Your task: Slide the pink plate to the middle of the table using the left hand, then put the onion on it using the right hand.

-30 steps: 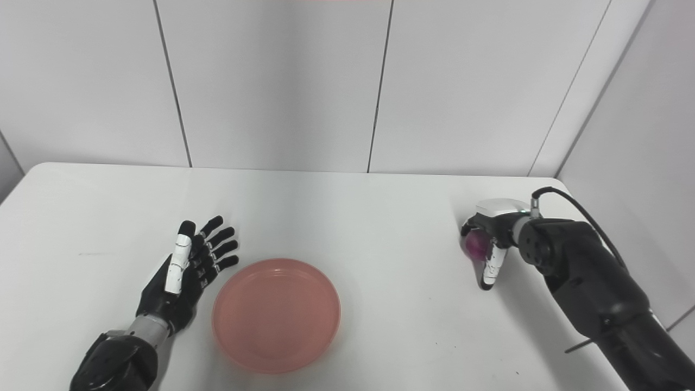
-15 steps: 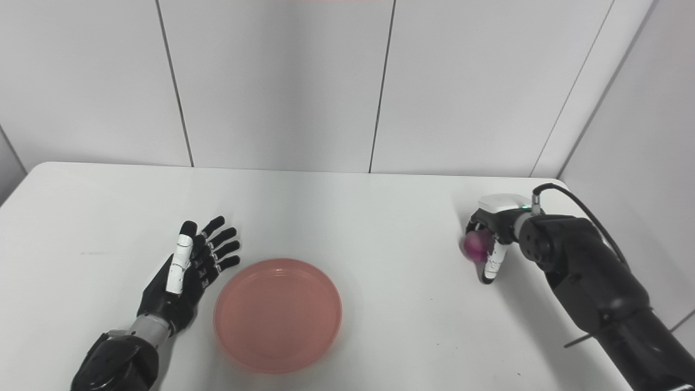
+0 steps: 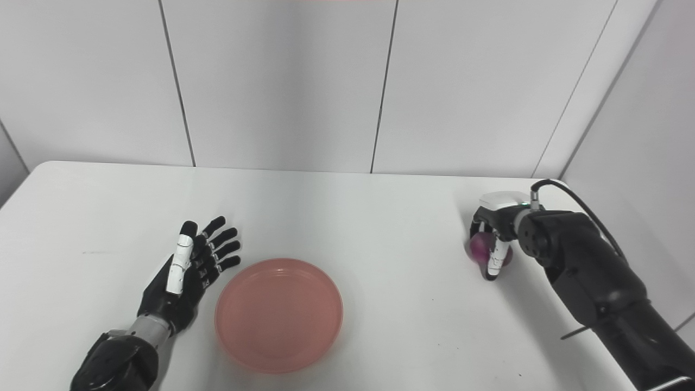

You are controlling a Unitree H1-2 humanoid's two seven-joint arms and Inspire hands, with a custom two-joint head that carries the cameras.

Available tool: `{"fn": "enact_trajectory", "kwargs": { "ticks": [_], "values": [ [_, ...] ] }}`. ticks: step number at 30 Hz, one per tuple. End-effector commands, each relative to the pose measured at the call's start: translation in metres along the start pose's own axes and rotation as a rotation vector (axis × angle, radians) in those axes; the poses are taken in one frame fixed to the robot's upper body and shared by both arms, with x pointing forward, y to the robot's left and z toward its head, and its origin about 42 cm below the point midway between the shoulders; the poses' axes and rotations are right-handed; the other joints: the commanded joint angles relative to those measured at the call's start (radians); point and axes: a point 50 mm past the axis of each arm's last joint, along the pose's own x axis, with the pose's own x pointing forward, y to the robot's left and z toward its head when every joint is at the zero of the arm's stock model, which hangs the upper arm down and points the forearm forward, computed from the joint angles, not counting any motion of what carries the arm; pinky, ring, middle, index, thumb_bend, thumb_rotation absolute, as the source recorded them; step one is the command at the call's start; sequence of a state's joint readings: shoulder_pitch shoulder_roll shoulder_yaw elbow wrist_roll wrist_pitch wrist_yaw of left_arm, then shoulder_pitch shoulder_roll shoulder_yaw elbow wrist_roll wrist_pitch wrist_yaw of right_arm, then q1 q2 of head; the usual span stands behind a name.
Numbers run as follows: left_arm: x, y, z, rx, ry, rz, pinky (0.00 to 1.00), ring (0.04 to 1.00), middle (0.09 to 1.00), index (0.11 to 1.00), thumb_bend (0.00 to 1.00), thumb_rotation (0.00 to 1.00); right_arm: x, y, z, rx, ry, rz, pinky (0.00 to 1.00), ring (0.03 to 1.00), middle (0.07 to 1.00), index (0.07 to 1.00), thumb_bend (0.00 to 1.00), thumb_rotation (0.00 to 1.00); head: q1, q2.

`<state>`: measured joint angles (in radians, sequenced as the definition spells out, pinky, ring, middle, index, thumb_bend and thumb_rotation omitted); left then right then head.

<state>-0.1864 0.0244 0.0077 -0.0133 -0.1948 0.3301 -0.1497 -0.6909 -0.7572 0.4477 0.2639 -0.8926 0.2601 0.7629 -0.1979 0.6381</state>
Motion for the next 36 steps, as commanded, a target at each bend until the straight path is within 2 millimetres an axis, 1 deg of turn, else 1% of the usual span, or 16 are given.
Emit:
{"fn": "enact_trajectory", "kwargs": {
  "ticks": [1, 5, 6, 7, 9, 11, 12, 13, 15, 20, 21, 23, 26, 31, 36],
  "values": [
    [-0.004, 0.004, -0.008, -0.005, 0.05, 0.009, 0.86, 0.894, 0.909, 0.92, 0.73, 0.98, -0.004, -0.008, -0.015, -0.033, 0.03, 0.01, 0.52, 0.553, 0.616, 0.708, 0.78, 0.14, 0.0, 0.001],
    [-0.005, 0.005, -0.01, -0.006, 0.053, 0.011, 0.87, 0.894, 0.909, 0.92, 0.73, 0.98, -0.002, -0.005, -0.014, -0.031, 0.031, 0.019, 0.44, 0.528, 0.622, 0.713, 0.77, 0.17, 0.0, 0.001],
    [-0.004, 0.005, -0.01, -0.007, 0.054, 0.013, 0.87, 0.893, 0.907, 0.918, 0.74, 0.98, -0.002, -0.005, -0.013, -0.033, 0.031, 0.02, 0.44, 0.524, 0.62, 0.709, 0.76, 0.18, 0.0, 0.001],
    [-0.004, 0.005, -0.011, -0.007, 0.055, 0.014, 0.86, 0.89, 0.904, 0.916, 0.74, 0.97, -0.001, -0.004, -0.013, -0.036, 0.036, 0.025, 0.46, 0.527, 0.618, 0.701, 0.74, 0.19, 0.0, 0.001],
    [-0.004, 0.005, -0.011, -0.006, 0.055, 0.015, 0.86, 0.888, 0.902, 0.915, 0.74, 0.97, 0.001, -0.002, -0.013, -0.03, 0.04, 0.03, 0.45, 0.518, 0.608, 0.69, 0.73, 0.19, 0.0, 0.003],
    [-0.005, 0.005, -0.01, -0.006, 0.055, 0.017, 0.86, 0.886, 0.901, 0.912, 0.74, 0.97, 0.002, -0.002, -0.013, -0.025, 0.04, 0.034, 0.41, 0.478, 0.577, 0.669, 0.72, 0.18, 0.0, 0.003],
    [-0.005, 0.005, -0.01, -0.006, 0.055, 0.017, 0.85, 0.885, 0.9, 0.912, 0.74, 0.97, 0.002, -0.002, -0.014, -0.02, 0.04, 0.035, 0.4, 0.461, 0.564, 0.567, 0.6, 0.16, 0.0, 0.003],
    [-0.005, 0.005, -0.009, -0.006, 0.055, 0.017, 0.85, 0.885, 0.899, 0.911, 0.74, 0.97, 0.003, -0.002, -0.014, -0.017, 0.04, 0.035, 0.39, 0.449, 0.555, 0.532, 0.56, 0.15, 0.0, 0.003],
    [-0.005, 0.005, -0.01, -0.008, 0.054, 0.015, 0.86, 0.888, 0.903, 0.913, 0.74, 0.97, 0.003, -0.003, -0.014, -0.011, 0.044, 0.036, 0.38, 0.435, 0.543, 0.502, 0.53, 0.15, -0.001, 0.002],
    [-0.005, 0.005, -0.01, -0.006, 0.055, 0.013, 0.86, 0.888, 0.906, 0.915, 0.74, 0.97, 0.003, -0.005, -0.015, -0.008, 0.049, 0.034, 0.41, 0.443, 0.55, 0.495, 0.52, 0.14, -0.002, 0.003],
    [-0.005, 0.005, -0.01, -0.006, 0.055, 0.013, 0.86, 0.89, 0.908, 0.917, 0.74, 0.97, 0.003, -0.006, -0.015, -0.005, 0.049, 0.033, 0.39, 0.434, 0.496, 0.513, 0.52, 0.06, -0.002, 0.003],
    [-0.005, 0.005, -0.011, -0.006, 0.055, 0.013, 0.86, 0.891, 0.908, 0.917, 0.74, 0.97, 0.002, -0.007, -0.016, -0.007, 0.048, 0.028, 0.37, 0.425, 0.464, 0.521, 0.53, 0.01, -0.003, 0.003],
    [-0.004, 0.004, -0.01, -0.006, 0.056, 0.014, 0.86, 0.891, 0.906, 0.915, 0.74, 0.97, 0.0, -0.01, -0.016, -0.019, 0.043, 0.024, 0.34, 0.42, 0.467, 0.516, 0.53, 0.01, -0.003, 0.004],
    [-0.004, 0.004, -0.01, -0.007, 0.056, 0.014, 0.86, 0.888, 0.907, 0.916, 0.74, 0.97, -0.004, -0.019, -0.016, -0.024, 0.046, 0.02, 0.33, 0.423, 0.471, 0.511, 0.53, 0.0, -0.005, 0.001],
    [-0.003, 0.004, -0.011, -0.008, 0.056, 0.016, 0.86, 0.886, 0.904, 0.914, 0.75, 0.97, -0.011, -0.033, -0.015, -0.043, 0.03, -0.003, 0.31, 0.411, 0.465, 0.519, 0.53, 0.01, -0.006, -0.001]
  ]
}}
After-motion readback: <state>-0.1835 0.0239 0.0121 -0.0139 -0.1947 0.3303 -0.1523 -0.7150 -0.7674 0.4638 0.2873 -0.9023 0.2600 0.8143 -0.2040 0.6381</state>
